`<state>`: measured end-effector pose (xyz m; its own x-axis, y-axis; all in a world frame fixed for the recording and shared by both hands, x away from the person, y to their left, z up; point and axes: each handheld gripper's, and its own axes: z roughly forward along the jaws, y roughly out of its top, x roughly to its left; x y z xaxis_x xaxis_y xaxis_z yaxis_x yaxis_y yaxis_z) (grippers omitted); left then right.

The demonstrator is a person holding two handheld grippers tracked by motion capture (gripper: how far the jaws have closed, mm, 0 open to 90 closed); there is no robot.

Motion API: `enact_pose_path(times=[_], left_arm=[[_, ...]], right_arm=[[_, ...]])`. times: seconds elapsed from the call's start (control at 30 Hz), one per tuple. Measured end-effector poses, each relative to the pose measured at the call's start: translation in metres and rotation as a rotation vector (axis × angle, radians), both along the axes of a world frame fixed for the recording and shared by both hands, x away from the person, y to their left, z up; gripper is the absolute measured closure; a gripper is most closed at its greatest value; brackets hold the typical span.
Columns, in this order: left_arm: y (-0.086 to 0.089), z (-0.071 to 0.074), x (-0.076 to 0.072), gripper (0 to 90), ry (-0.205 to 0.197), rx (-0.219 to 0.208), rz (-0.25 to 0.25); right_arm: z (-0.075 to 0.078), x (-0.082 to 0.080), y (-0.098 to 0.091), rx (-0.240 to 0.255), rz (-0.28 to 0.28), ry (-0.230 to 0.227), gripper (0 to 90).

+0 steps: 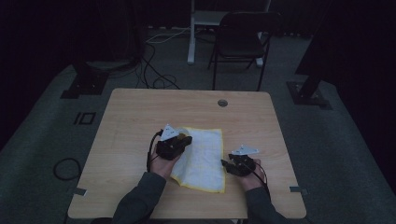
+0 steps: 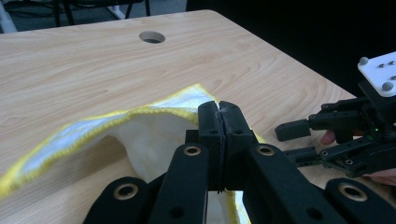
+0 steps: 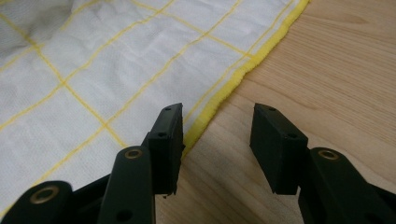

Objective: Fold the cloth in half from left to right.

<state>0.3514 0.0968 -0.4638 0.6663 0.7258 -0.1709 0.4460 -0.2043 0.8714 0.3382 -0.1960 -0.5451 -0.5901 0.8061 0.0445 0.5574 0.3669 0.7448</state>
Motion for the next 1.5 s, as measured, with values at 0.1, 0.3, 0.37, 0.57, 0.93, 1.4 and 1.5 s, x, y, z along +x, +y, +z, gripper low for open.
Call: enact_pose_path(times=[0.1, 0.3, 0.37, 0.57, 0.93, 1.4, 1.5], left_arm=[[-0.003, 0.000, 0.001, 89.6, 0.002, 0.002, -0.008], [-0.010, -0.002, 0.001, 89.6, 0.008, 0.003, -0.023], [-0.013, -0.003, 0.001, 89.6, 0.011, 0.002, -0.030], [-0.022, -0.003, 0.000, 89.6, 0.012, 0.004, -0.052], [-0.037, -0.004, 0.001, 89.6, 0.016, 0.002, -0.081], [-0.052, 0.002, 0.001, 89.6, 0.016, -0.007, -0.104], [-0.054, 0.003, 0.001, 89.6, 0.018, -0.010, -0.106]], right_arm=[[0.000, 0.000, 0.000, 0.000, 0.000, 0.000, 54.2], [0.000, 0.000, 0.000, 0.000, 0.001, 0.001, 54.1], [0.000, 0.000, 0.000, 0.001, 0.000, 0.001, 54.1], [0.000, 0.000, 0.000, 0.004, 0.001, 0.003, 53.9], [0.000, 0.000, 0.000, 0.006, -0.001, 0.005, 53.5], [0.000, 0.000, 0.000, 0.007, 0.000, 0.002, 52.6], [0.000, 0.000, 0.000, 0.006, 0.000, 0.001, 52.4]])
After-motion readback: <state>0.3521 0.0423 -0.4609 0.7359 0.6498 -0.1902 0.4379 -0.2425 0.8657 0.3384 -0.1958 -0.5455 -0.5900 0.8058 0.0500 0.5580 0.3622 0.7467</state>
